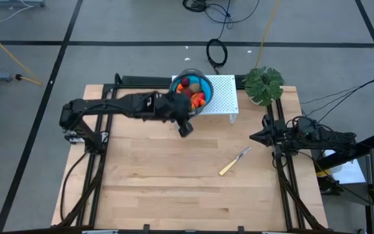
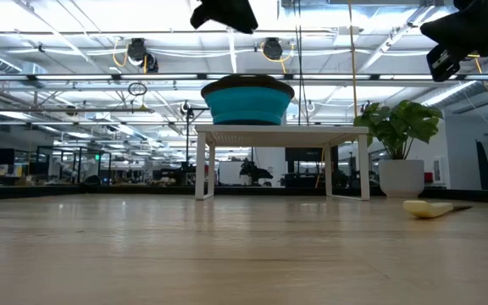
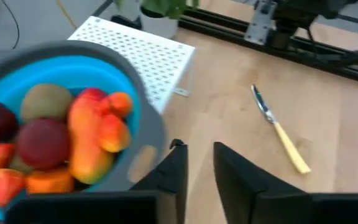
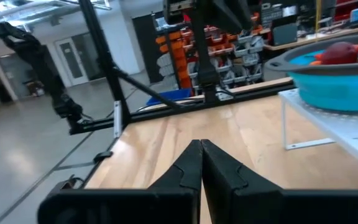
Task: Pick & Place Fruit
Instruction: Put the yellow kitchen knife on the shelf
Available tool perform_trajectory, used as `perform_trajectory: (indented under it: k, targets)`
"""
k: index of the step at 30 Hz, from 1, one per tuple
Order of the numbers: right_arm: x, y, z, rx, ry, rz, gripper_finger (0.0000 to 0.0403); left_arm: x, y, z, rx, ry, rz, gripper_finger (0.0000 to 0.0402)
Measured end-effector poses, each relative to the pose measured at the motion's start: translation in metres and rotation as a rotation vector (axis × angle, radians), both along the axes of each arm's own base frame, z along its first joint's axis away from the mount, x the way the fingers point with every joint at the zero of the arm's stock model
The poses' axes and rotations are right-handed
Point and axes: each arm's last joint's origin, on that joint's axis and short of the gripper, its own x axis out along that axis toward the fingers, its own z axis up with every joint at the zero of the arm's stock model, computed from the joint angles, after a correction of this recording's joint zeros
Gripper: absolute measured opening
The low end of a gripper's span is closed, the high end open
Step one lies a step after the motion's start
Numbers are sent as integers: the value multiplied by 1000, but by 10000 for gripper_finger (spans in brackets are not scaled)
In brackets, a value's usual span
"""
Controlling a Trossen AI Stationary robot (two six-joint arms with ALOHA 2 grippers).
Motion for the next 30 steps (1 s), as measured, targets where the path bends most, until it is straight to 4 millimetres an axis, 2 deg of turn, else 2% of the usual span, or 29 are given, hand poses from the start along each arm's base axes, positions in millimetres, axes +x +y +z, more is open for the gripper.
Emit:
perform_trajectory:
  k: [6, 10, 18, 25, 30]
  targets:
    - [0, 1, 0, -3, 0, 29, 0, 0, -41, 0, -6, -14, -53, 10]
    - [0, 1, 0, -7, 0, 46, 0, -1, -58, 0, -9, -28, -40, 11]
    - [0, 2, 0, -10, -1, 75, 0, -2, -71, 1, -25, -36, -71, 5]
    - [0, 3, 0, -4, 0, 101, 0, -2, -79, 0, -22, -20, -186, 3]
    - [0, 4, 0, -4, 3, 123, 0, 6, -82, -20, -46, -104, -253, 6]
